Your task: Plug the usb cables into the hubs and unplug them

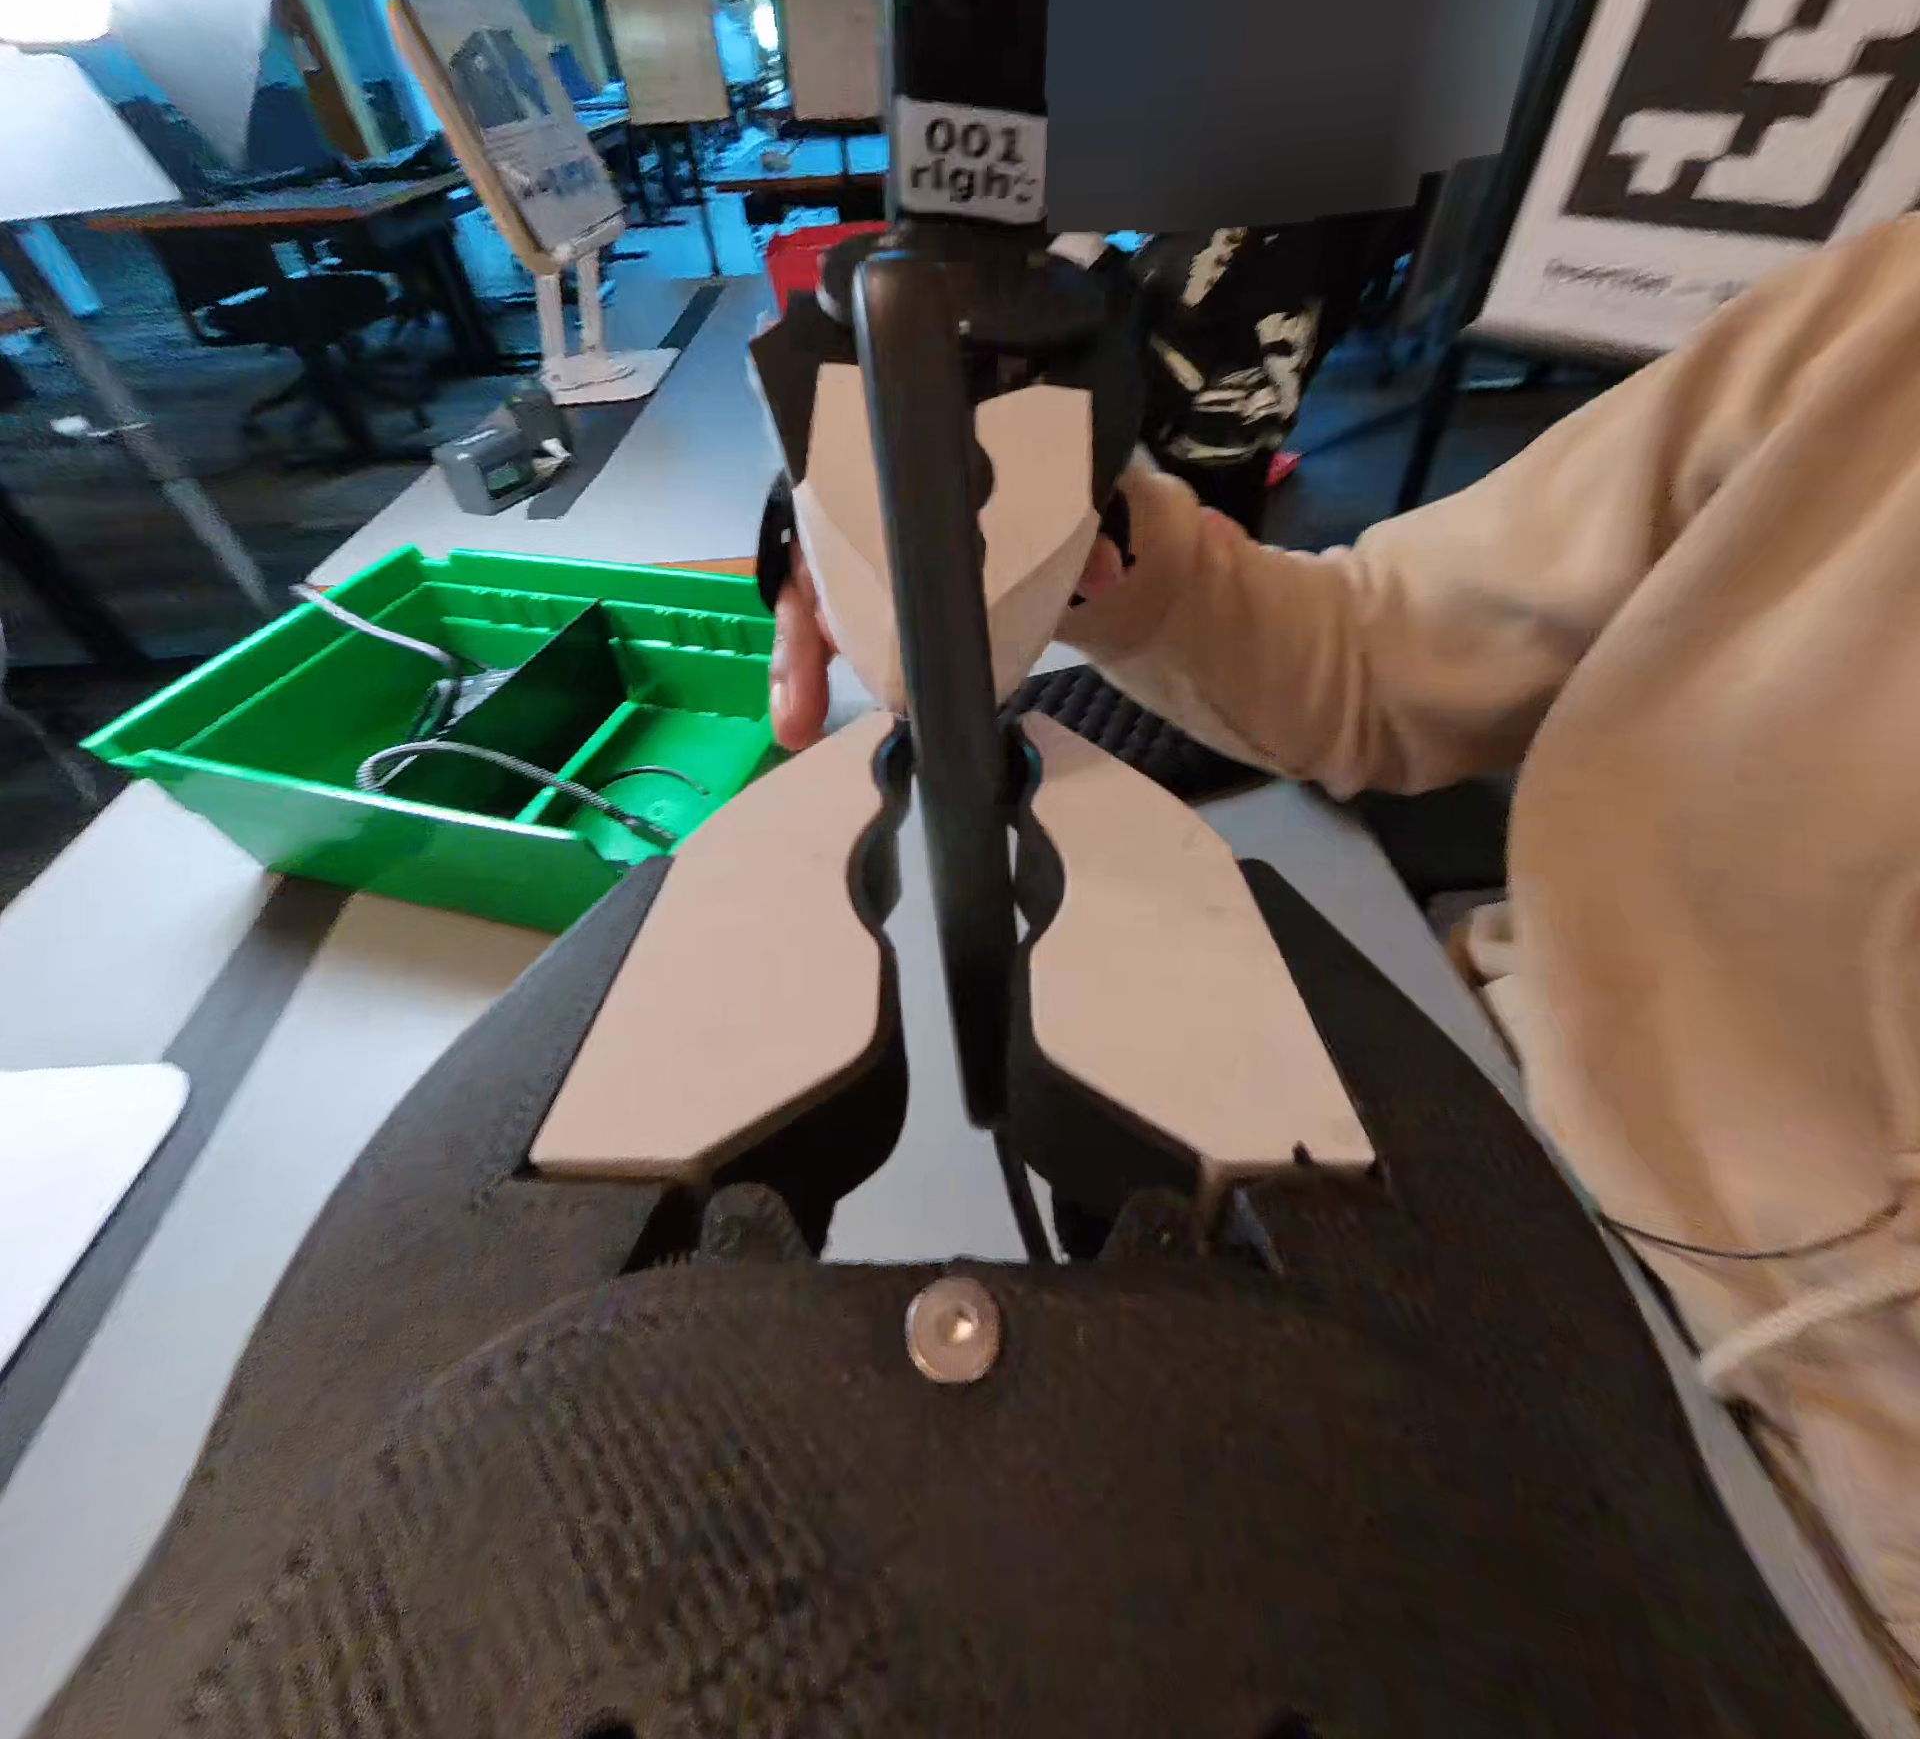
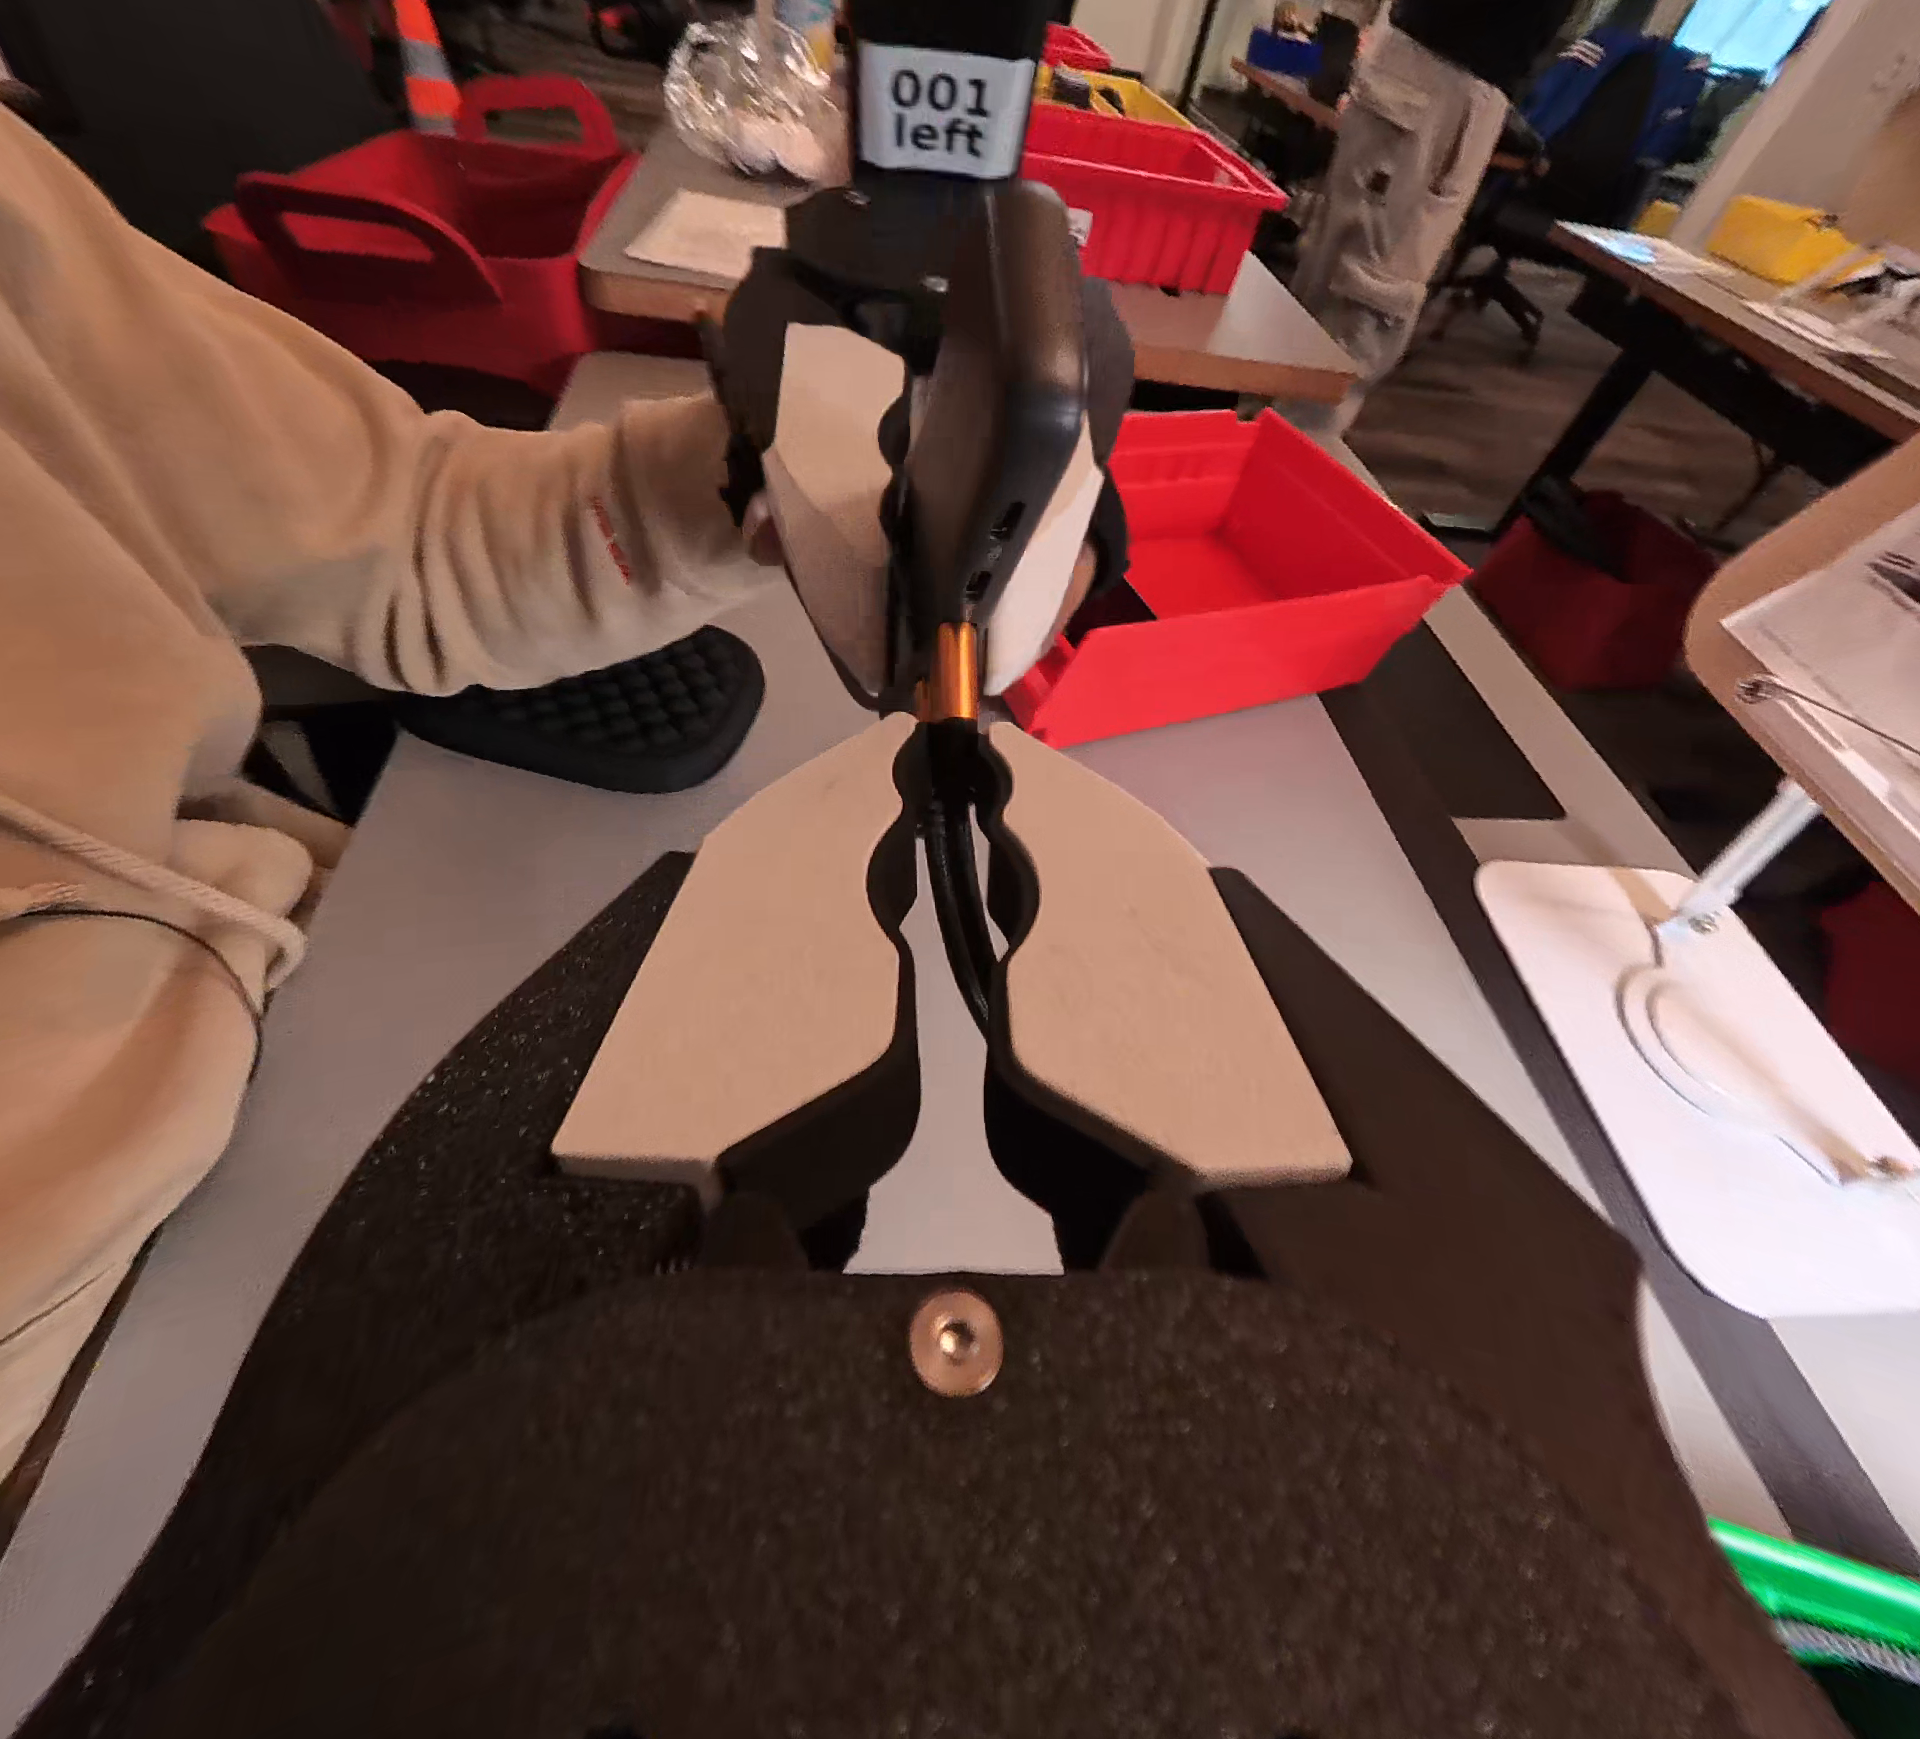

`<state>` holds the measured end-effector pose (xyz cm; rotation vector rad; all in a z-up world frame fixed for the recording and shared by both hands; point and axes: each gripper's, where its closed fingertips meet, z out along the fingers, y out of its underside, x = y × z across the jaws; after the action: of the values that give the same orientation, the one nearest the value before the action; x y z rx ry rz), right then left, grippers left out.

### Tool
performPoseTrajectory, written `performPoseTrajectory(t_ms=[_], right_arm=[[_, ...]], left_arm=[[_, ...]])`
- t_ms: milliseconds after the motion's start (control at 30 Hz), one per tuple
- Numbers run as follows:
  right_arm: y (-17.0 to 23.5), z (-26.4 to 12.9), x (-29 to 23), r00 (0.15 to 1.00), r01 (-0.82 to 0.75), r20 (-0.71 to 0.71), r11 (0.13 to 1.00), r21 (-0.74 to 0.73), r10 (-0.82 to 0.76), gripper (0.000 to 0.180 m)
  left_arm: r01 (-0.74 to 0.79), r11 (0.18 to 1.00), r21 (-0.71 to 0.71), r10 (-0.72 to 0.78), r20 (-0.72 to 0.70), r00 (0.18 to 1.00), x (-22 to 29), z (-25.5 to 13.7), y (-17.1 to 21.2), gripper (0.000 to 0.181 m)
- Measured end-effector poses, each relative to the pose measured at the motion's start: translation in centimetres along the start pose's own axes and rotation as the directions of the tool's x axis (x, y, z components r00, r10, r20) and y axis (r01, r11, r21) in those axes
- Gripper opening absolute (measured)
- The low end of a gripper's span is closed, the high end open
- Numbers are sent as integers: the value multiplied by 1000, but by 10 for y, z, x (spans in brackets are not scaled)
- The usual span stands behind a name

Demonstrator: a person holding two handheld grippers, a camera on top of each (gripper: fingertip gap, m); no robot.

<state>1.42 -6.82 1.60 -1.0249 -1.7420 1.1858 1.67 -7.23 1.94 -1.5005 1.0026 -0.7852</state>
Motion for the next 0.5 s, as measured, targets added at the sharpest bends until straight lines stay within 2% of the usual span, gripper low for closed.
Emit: performPoseTrajectory(t_ms=[67,167,300,433,500], right_arm=[[-1,-1,8,996,35,-78,999,-9,-36,8],[-9,-2,18,969,147,-201,989,4,-144,10],[-8,-9,35,826,368,-394,915,-163,-403,16],[3,-17,48,703,436,-439,827,-356,-560,15],[9,-13,47,706,441,-413,814,-379,-575,14]], left_arm=[[5,1000,-5,-4,70,998,-9,1,-1,13],[80,995,67,-86,77,993,-16,-1,-8,13],[221,964,149,-233,64,970,-28,-1,-9,12],[331,927,174,-344,52,937,-37,1,-3,13],[352,920,174,-365,48,930,-38,4,0,12]])
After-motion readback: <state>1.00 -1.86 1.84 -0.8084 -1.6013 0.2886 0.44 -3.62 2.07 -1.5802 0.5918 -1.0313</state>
